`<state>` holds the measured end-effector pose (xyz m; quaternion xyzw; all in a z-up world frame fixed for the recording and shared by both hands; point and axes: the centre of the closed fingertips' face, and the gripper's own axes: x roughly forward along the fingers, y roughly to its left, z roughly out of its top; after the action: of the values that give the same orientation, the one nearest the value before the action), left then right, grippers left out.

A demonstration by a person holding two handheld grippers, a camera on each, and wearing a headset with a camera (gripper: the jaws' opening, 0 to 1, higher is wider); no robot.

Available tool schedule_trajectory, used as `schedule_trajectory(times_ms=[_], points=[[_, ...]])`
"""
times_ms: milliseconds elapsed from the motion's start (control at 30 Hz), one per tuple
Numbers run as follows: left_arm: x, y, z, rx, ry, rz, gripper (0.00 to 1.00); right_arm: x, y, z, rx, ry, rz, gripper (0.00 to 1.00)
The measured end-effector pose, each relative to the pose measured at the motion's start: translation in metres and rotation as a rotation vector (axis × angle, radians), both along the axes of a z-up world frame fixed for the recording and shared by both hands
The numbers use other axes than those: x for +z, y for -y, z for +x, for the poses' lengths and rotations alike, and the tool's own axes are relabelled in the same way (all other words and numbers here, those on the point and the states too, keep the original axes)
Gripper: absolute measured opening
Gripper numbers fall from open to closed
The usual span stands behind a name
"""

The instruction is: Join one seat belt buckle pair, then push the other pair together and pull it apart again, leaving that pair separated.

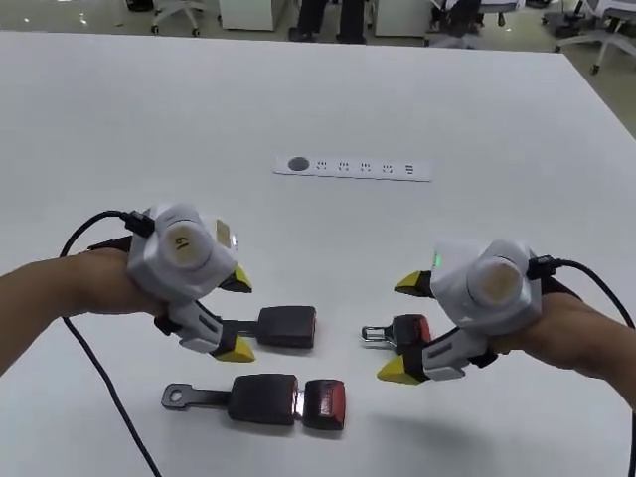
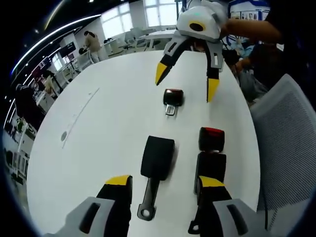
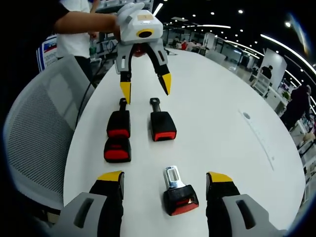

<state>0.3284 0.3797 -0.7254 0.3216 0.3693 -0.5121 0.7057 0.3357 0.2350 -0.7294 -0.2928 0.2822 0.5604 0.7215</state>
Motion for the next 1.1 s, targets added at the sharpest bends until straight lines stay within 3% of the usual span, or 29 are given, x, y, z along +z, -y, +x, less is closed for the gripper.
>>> schedule_trajectory(times_ms=[633,833,933,1033,1100], points=[[-0.026,0.014,0.024,-0.076,-0.021,0.047,0.42,-0.031,0.022,0.015,0.035,0.015,-0.131,0.50],[-0.036,0.019,0.026,-0.109,-0.028,0.074,0.36,-0.042,0.032,0.015,-0.002,-0.020,-0.174,0.45],[-0.044,0.018,0.025,-0.156,-0.022,0.121,0.34,-0.047,0.037,0.017,-0.001,-0.013,-0.199,0.39],[-0.051,0.019,0.024,-0.171,-0.022,0.139,0.33,-0.048,0.040,0.019,-0.015,-0.014,-0.205,0.36],[-0.052,0.017,0.023,-0.207,-0.005,0.172,0.33,-0.047,0.040,0.020,-0.018,-0.007,-0.212,0.34]])
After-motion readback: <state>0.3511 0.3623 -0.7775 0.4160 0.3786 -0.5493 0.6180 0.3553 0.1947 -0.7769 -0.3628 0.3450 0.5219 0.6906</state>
